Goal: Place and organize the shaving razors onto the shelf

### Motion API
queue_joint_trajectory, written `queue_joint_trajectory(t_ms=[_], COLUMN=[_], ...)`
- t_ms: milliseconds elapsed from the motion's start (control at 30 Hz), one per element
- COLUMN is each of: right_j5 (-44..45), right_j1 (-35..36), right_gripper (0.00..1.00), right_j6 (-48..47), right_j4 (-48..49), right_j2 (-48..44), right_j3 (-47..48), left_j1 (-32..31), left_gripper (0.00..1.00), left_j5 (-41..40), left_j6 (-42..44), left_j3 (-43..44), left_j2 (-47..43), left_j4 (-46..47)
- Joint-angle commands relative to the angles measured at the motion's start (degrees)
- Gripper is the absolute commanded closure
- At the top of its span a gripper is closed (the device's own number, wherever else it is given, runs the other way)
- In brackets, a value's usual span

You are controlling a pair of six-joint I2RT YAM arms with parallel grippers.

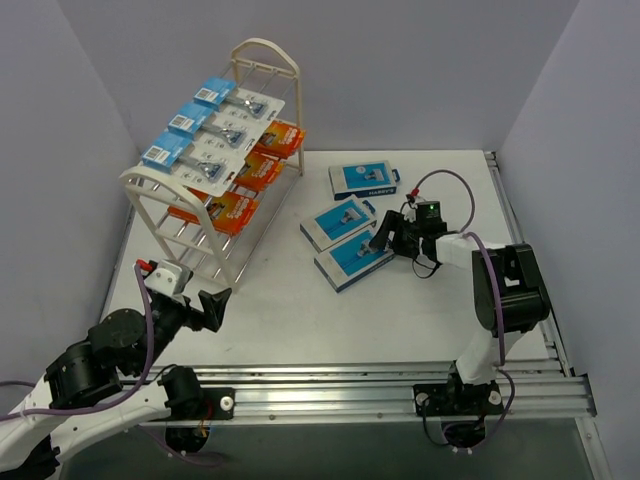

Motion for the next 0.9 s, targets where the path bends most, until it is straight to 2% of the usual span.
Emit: queue_joint_trajectory(t_ms=[0,133,267,400,600,700,867], right_j5=[-2.5,-2.9,-4.1,-4.4,-7.9,-10.3,-4.9], right_j1=[1.9,3.2,4.3,7.4,12.5,12.8,12.9], right_gripper=[0.31,0.35,0.46,0.47,0.45,0.39,0.32], right_j6=[-0.8,1.2,4.2,8.1,14.5,16.1,12.7], right_j4=[1.4,4.7,8.1,11.2,14.9,15.8,4.3], right_j2=[-2.4,-2.8,-3.6,-7.8,-17.2,-22.4,-28.5], right_j3=[-2.7,-6.6,-10.2,-14.4,-19.3,-21.6,-20.4], left_j1=[0.5,0.8,0.8,0.8,1.1,1.3,1.7], left_gripper=[0.06,0.06,0.06,0.06,0.06,0.06,0.06], left_j5=[0.2,0.2,0.4,0.3,0.4,0.5,0.6], left_j6=[0.5,0.5,0.5,0.5,0.5,0.5,0.5], left_j3=[0.4,0.3,0.2,0.2,0.3,0.3,0.4], left_j2=[0.4,0.2,0.5,0.9,1.3,1.4,1.4], left_j4=[1.3,1.4,1.5,1.4,1.4,1.3,1.3])
